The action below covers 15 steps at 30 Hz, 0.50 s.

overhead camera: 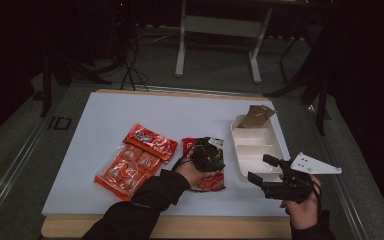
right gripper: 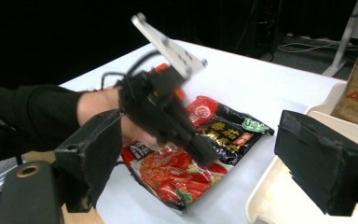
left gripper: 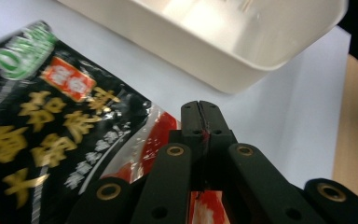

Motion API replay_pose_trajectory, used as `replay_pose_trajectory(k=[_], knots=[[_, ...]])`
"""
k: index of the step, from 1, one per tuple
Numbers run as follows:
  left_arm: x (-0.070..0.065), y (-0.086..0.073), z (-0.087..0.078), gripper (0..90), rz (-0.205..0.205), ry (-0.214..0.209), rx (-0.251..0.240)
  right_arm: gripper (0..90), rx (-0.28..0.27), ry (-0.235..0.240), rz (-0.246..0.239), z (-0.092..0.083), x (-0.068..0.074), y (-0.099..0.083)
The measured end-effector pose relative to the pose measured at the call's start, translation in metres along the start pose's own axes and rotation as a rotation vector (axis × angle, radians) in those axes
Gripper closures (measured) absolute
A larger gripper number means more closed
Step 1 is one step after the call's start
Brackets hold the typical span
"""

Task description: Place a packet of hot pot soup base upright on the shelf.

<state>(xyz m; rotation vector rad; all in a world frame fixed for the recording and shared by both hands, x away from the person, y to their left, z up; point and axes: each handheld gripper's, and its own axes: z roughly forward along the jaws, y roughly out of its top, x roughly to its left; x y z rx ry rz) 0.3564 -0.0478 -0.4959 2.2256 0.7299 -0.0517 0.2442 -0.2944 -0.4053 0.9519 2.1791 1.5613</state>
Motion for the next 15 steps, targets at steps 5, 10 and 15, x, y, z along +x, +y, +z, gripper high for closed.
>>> replay_pose_trajectory(k=[5,10,15], knots=[[0.002,0.004,-0.031,90.0,0.005,0.046,-0.051,15.0,-0.001,0.002,-0.006,0.000,0.002,0.000],[0.009,0.006,-0.052,90.0,-0.005,0.079,-0.086,15.7,-0.013,0.001,-0.026,0.000,0.003,0.001],[0.026,0.002,-0.075,86.5,-0.057,0.136,-0.146,16.3,-0.031,0.019,-0.055,0.001,0.004,0.002]])
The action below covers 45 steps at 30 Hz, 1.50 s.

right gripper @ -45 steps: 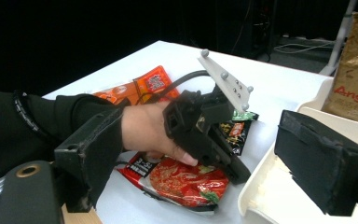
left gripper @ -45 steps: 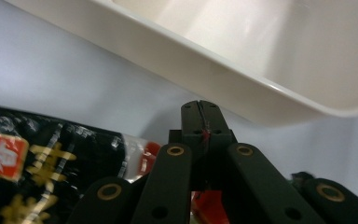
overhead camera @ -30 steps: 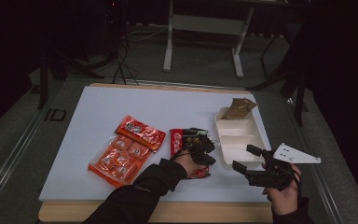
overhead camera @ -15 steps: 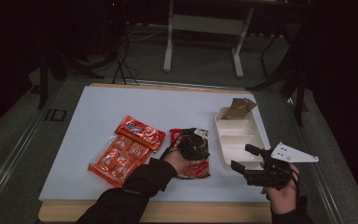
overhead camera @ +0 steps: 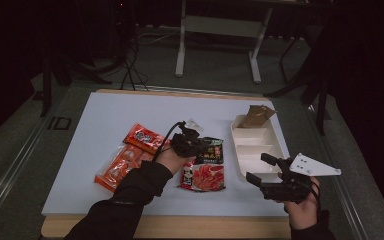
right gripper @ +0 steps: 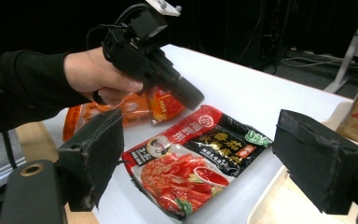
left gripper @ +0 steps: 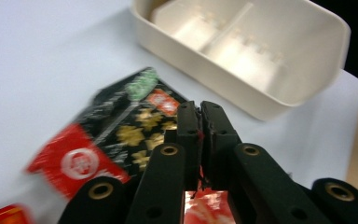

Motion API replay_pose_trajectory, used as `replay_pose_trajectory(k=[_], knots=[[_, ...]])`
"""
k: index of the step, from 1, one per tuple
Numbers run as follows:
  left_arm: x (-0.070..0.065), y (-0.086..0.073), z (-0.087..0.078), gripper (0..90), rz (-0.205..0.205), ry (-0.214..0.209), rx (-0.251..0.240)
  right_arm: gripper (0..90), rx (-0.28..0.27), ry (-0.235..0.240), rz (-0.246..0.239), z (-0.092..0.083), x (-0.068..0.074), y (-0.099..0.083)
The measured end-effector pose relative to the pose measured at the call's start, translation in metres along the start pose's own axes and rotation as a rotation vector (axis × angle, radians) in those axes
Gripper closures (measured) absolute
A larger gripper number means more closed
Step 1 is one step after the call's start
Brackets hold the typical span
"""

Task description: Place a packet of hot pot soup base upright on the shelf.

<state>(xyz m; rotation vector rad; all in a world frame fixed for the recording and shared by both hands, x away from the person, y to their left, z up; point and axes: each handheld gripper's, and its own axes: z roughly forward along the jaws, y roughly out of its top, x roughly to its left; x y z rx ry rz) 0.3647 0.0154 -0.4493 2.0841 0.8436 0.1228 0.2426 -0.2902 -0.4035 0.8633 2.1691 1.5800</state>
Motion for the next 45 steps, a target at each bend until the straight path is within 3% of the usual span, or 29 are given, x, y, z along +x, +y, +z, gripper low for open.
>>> replay_pose_trajectory(k=[4,5,8,15,18,22,29,36,38,45], knots=[[0.006,-0.002,-0.004,86.5,-0.006,0.020,-0.016,16.3,-0.001,-0.005,-0.005,0.001,0.001,0.001],[0.016,-0.005,-0.007,86.5,-0.027,0.035,-0.039,16.3,-0.001,-0.005,-0.005,0.001,0.001,0.001],[0.026,-0.008,-0.007,82.3,-0.044,0.062,-0.049,15.8,0.005,-0.011,0.006,0.002,0.002,0.002],[0.047,-0.021,0.000,77.3,-0.095,0.106,-0.049,12.3,-0.009,-0.007,0.000,0.003,0.006,0.002],[0.055,-0.027,0.005,69.4,-0.118,0.123,-0.047,11.0,-0.019,-0.026,0.003,0.003,0.007,0.002],[0.064,-0.032,0.013,66.5,-0.150,0.139,-0.047,11.0,-0.003,-0.044,-0.007,0.006,0.010,0.001],[0.074,-0.034,0.031,61.2,-0.188,0.168,-0.013,11.2,0.013,-0.032,-0.018,0.011,0.012,-0.001],[0.077,-0.035,0.043,58.8,-0.179,0.208,0.022,11.2,0.022,-0.026,-0.008,0.013,0.009,-0.004],[0.078,-0.035,0.044,56.3,-0.198,0.205,0.029,11.2,0.025,-0.029,-0.010,0.013,0.009,-0.004],[0.080,-0.041,0.057,54.9,-0.208,0.188,0.103,11.2,0.032,-0.022,-0.006,0.015,0.009,-0.005]])
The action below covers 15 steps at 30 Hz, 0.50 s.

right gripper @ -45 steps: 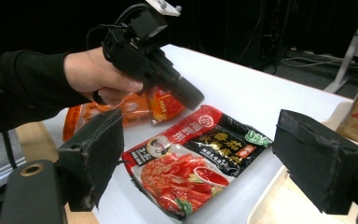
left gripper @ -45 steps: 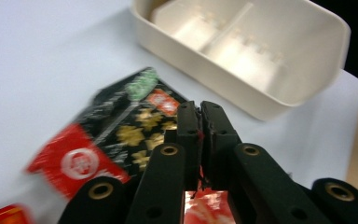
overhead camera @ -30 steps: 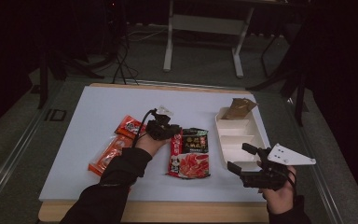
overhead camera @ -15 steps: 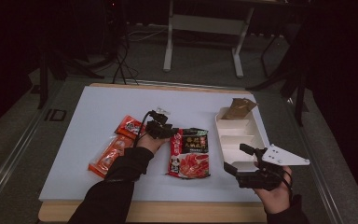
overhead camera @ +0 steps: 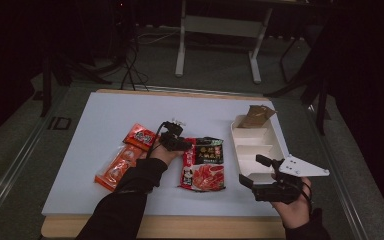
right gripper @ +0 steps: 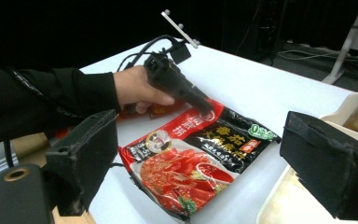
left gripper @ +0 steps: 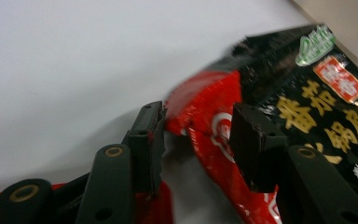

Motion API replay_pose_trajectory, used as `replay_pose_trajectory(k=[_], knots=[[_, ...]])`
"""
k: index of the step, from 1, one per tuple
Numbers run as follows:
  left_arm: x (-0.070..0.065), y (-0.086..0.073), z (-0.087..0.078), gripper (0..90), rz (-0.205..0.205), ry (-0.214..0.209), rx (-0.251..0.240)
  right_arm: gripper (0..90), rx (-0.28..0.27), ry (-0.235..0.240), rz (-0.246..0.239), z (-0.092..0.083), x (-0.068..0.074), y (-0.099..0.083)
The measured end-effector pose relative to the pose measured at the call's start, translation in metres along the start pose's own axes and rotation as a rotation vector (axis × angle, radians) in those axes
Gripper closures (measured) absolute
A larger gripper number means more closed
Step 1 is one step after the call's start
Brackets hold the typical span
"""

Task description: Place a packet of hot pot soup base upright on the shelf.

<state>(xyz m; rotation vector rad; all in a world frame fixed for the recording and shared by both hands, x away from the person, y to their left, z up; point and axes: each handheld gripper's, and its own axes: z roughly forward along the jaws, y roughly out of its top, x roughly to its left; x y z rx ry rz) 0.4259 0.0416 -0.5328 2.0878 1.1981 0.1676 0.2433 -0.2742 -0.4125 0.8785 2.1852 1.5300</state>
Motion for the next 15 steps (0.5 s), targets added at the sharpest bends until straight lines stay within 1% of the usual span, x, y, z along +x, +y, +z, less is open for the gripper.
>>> replay_pose_trajectory(k=[1,3,5,6,7,8,9,11,13,14,15], knots=[[-0.0011,-0.0007,0.0018,55.0,0.001,-0.001,0.003,11.2,0.002,0.001,0.000,0.0002,0.0001,-0.0002],[-0.0009,-0.0015,0.0039,58.4,-0.009,-0.010,0.001,11.2,0.007,0.001,-0.003,0.0007,-0.0001,-0.0006],[-0.0010,-0.0014,0.0053,64.7,-0.017,-0.026,0.007,12.5,0.006,-0.001,0.002,0.0011,-0.0007,-0.0010],[-0.0026,-0.0012,0.0056,66.1,-0.009,-0.011,0.012,12.8,0.006,0.001,0.003,0.0011,-0.0009,-0.0011],[-0.0045,0.0002,0.0059,69.3,-0.018,-0.006,0.027,12.8,0.006,0.001,0.003,0.0013,-0.0011,-0.0012],[-0.0043,0.0008,0.0063,75.4,-0.028,-0.018,0.036,12.8,0.010,-0.001,0.005,0.0014,-0.0014,-0.0013],[-0.0053,0.0011,0.0067,78.1,-0.042,-0.017,0.040,12.8,0.010,-0.002,0.006,0.0015,-0.0017,-0.0014],[-0.0060,0.0039,0.0070,82.0,-0.069,-0.030,0.052,12.8,0.012,-0.005,0.009,0.0019,-0.0022,-0.0015],[-0.0054,0.0048,0.0065,84.9,-0.097,-0.049,0.049,12.8,0.016,-0.005,0.010,0.0021,-0.0024,-0.0016],[-0.0051,0.0050,0.0061,85.7,-0.094,-0.055,0.044,12.8,0.017,-0.008,0.010,0.0021,-0.0025,-0.0017],[-0.0044,0.0048,0.0052,86.2,-0.100,-0.066,0.038,12.9,0.016,-0.009,0.011,0.0020,-0.0026,-0.0018]])
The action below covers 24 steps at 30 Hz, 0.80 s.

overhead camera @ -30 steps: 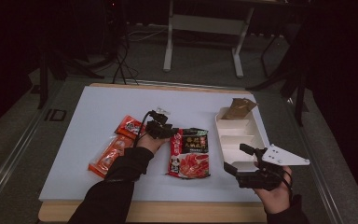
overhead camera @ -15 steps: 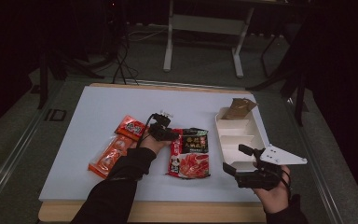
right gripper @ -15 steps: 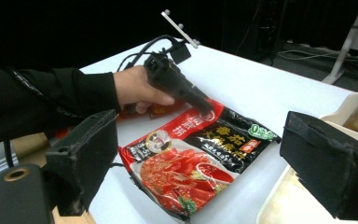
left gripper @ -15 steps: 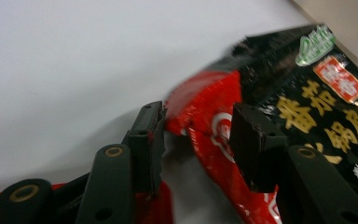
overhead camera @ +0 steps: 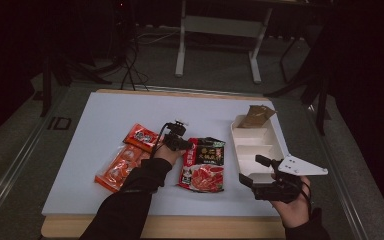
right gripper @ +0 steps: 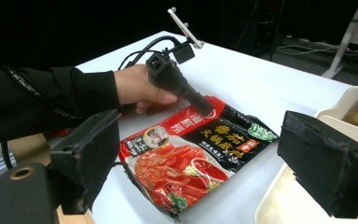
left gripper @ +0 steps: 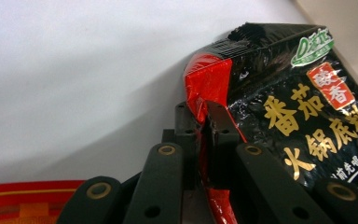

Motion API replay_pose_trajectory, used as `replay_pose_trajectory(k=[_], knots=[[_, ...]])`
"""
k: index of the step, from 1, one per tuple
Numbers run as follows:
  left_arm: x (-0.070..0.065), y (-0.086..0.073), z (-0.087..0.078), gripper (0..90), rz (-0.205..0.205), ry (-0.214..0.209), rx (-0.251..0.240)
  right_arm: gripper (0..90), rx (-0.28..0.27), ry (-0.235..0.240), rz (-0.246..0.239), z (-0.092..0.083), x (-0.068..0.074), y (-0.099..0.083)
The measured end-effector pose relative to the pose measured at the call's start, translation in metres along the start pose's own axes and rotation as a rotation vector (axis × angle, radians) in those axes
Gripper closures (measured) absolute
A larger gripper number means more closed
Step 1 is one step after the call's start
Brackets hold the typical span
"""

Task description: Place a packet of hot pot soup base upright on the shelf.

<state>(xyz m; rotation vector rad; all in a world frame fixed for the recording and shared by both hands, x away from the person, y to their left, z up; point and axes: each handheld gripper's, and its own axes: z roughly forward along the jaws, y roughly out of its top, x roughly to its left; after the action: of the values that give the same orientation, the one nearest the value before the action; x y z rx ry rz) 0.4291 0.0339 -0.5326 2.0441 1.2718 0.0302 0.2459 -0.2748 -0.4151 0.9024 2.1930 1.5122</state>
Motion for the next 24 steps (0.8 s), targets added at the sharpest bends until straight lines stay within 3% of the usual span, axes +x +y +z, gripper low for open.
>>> replay_pose_trajectory(k=[1,7,11,16,19,24], knots=[[0.000,-0.001,-0.001,86.6,-0.010,-0.009,-0.008,13.0,0.001,0.000,0.001,0.000,0.000,0.000],[-0.006,0.000,-0.016,87.1,0.033,-0.032,-0.072,14.3,-0.004,-0.012,0.006,-0.003,-0.003,0.000],[-0.011,0.000,-0.027,87.3,0.041,-0.043,-0.105,14.3,-0.005,-0.029,0.000,-0.005,-0.002,0.002],[-0.019,0.000,-0.042,87.4,0.054,-0.069,-0.156,10.3,-0.009,-0.048,-0.003,-0.006,-0.003,0.003],[-0.025,0.000,-0.052,87.4,0.054,-0.102,-0.191,10.2,-0.003,-0.097,0.000,-0.005,-0.002,0.004],[-0.041,0.001,-0.068,87.4,0.104,-0.122,-0.229,10.2,0.002,-0.077,-0.007,-0.007,-0.002,0.004]])
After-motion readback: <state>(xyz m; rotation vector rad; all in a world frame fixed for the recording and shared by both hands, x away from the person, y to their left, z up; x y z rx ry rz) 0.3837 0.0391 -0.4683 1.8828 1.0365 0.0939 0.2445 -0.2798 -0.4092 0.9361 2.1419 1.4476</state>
